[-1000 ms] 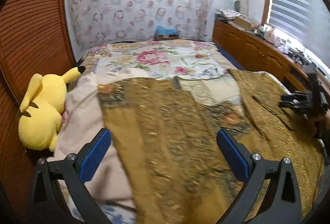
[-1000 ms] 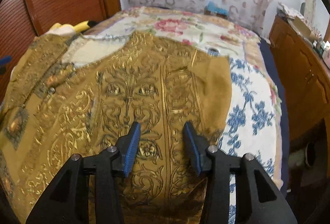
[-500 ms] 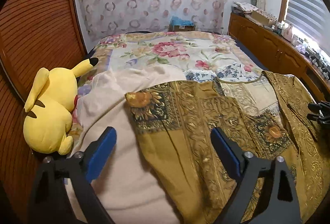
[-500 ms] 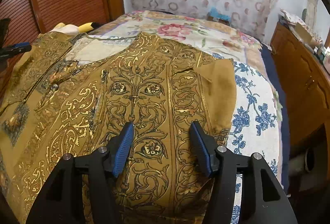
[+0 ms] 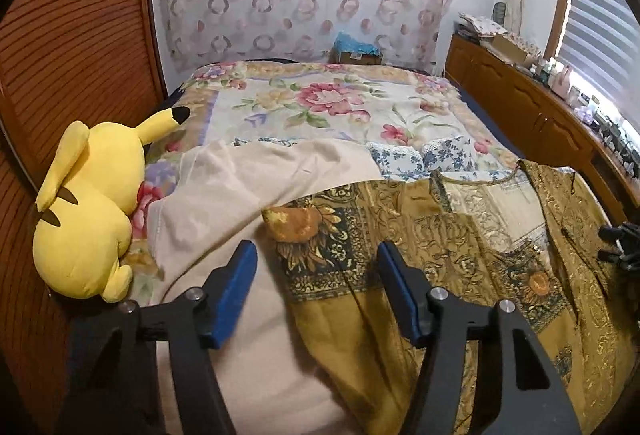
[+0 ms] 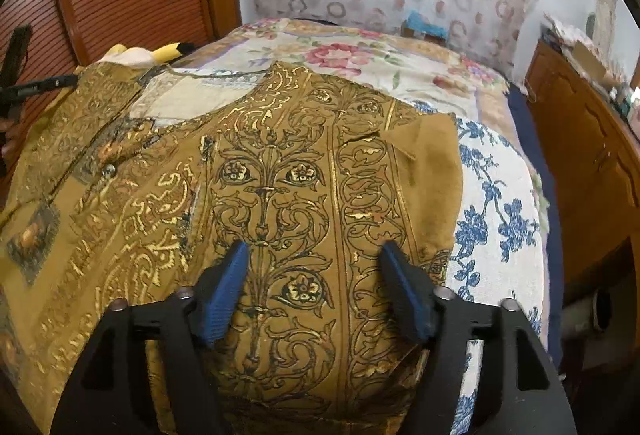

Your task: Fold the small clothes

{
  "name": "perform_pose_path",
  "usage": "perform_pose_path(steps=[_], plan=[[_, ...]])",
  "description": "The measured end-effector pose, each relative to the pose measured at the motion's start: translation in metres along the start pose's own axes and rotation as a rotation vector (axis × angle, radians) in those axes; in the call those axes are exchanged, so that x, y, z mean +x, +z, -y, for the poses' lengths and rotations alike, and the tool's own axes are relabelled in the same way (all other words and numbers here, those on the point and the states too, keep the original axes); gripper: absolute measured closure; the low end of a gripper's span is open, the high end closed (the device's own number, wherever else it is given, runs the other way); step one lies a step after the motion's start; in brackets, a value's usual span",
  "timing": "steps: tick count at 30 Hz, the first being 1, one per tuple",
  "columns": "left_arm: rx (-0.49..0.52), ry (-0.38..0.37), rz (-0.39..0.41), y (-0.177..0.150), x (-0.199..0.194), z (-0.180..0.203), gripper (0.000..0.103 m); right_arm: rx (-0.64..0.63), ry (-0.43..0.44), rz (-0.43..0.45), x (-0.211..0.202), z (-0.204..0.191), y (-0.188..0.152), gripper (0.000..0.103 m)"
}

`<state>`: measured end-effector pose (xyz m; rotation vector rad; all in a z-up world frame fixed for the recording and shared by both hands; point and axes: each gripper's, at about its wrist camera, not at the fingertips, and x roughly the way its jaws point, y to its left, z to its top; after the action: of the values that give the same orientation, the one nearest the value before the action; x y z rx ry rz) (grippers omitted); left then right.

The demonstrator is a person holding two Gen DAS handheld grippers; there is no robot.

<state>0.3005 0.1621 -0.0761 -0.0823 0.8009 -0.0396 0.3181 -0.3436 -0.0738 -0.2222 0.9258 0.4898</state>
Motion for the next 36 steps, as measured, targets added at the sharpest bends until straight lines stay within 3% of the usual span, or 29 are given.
perform_pose_path(steps=[12, 14, 17, 22, 24, 27, 35, 36], plan=[[-0.027, 0.002, -0.019, -0.008, 0.013, -0.005, 0.041, 0.076, -0.072, 0.044, -0.002, 0.055, 0.038, 0.025], [-0.029, 0.0, -0.019, -0.009, 0.013, -0.005, 0.041, 0.078, -0.114, 0.035, 0.007, 0.067, 0.043, 0.025], [-0.027, 0.001, -0.02, -0.009, 0.014, -0.006, 0.041, 0.103, -0.108, 0.01, 0.019, 0.081, 0.046, 0.026], [-0.021, -0.005, -0.013, -0.01, 0.013, -0.005, 0.041, 0.084, -0.09, -0.011, 0.032, 0.081, 0.046, 0.038], [-0.019, -0.029, -0.004, -0.011, 0.01, -0.004, 0.052, 0.048, -0.107, 0.001, 0.033, 0.074, 0.043, 0.039], [-0.017, -0.044, 0.007, -0.008, 0.007, -0.004, 0.058, 0.056, -0.098, 0.018, 0.032, 0.073, 0.039, 0.04], [-0.029, -0.014, 0.003, -0.003, 0.009, -0.005, 0.059, 0.049, -0.098, 0.031, 0.032, 0.074, 0.036, 0.042], [-0.024, -0.018, 0.008, -0.003, 0.008, -0.004, 0.07, 0.047, -0.099, 0.031, 0.032, 0.073, 0.036, 0.044]])
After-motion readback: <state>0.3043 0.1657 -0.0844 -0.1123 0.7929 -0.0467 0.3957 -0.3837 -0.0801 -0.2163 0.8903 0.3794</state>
